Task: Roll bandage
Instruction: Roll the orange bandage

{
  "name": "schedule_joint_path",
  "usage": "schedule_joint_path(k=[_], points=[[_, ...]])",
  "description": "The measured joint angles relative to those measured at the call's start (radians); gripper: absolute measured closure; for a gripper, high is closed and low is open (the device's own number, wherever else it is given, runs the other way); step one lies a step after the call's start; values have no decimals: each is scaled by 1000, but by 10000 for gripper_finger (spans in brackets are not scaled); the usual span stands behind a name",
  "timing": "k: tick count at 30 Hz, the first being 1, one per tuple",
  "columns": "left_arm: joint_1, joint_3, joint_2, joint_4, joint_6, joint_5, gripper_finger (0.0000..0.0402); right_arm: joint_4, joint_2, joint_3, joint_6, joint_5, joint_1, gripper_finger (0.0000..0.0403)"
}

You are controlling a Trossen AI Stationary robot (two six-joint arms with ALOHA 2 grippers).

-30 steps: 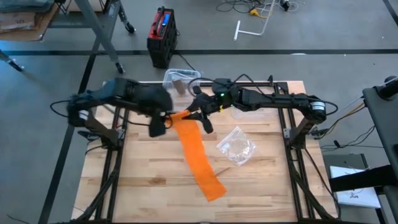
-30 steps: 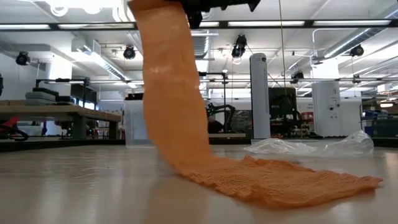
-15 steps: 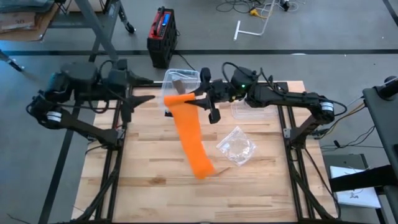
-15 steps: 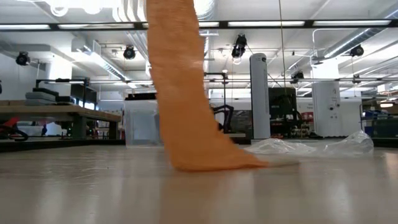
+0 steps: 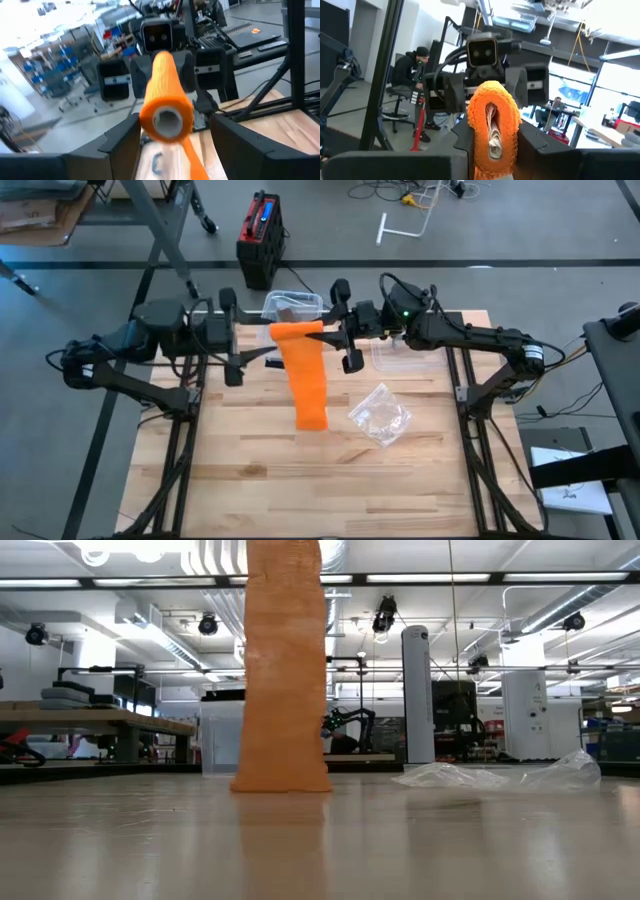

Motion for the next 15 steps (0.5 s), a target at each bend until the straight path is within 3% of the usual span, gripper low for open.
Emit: schedule_joint_path(k=[15], points=[[1, -32, 54, 203, 35, 1, 175, 10, -8, 0, -2, 1, -1, 327]])
